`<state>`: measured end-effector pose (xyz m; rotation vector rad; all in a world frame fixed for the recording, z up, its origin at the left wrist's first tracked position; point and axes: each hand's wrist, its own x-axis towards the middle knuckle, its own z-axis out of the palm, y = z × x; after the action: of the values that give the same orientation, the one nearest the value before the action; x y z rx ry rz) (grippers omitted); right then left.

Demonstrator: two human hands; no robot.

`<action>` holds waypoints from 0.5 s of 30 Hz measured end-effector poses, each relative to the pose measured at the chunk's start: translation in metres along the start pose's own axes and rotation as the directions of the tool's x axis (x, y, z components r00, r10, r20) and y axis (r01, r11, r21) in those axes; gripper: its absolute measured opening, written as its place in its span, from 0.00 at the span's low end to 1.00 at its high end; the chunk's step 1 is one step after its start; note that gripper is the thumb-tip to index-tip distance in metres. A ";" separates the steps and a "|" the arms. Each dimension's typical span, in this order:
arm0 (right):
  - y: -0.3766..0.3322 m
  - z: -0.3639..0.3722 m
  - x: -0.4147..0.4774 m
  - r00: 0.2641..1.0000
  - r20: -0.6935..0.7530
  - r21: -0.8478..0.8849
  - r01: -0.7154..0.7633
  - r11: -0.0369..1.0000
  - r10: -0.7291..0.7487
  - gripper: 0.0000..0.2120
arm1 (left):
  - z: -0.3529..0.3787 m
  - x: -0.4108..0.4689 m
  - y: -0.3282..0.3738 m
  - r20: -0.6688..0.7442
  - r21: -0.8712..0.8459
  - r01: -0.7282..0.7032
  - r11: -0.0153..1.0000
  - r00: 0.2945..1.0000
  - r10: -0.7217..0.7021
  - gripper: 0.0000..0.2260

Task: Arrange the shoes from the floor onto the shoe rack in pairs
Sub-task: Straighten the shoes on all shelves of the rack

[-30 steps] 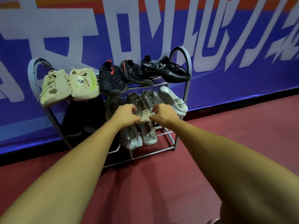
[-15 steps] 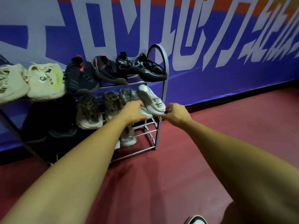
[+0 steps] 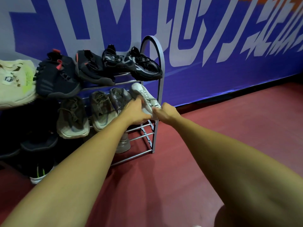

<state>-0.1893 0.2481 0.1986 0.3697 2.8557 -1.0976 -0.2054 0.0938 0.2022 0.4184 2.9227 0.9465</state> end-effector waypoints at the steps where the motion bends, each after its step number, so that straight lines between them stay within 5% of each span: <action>1: -0.003 0.003 0.003 1.000 0.009 0.033 -0.028 0.999 0.028 0.21 | 0.000 0.002 -0.002 0.003 0.006 -0.002 1.000 1.000 0.002 0.33; 7: -0.006 0.004 0.008 0.994 -0.014 0.162 -0.102 0.981 0.106 0.07 | -0.002 0.002 -0.008 0.015 0.011 -0.051 0.999 0.999 0.051 0.33; 11: -0.007 0.001 0.002 0.992 -0.034 0.228 -0.107 0.968 0.118 0.09 | -0.008 -0.010 -0.004 0.006 -0.027 -0.057 0.998 0.998 0.058 0.40; 15: -0.010 -0.005 -0.012 0.992 -0.006 0.256 -0.121 0.959 0.127 0.12 | -0.014 -0.019 -0.005 -0.001 0.012 -0.077 0.997 0.997 0.077 0.32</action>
<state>-0.1799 0.2420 0.2101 0.5712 2.6694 -1.4466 -0.1904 0.0771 0.2106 0.5347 2.9342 0.9395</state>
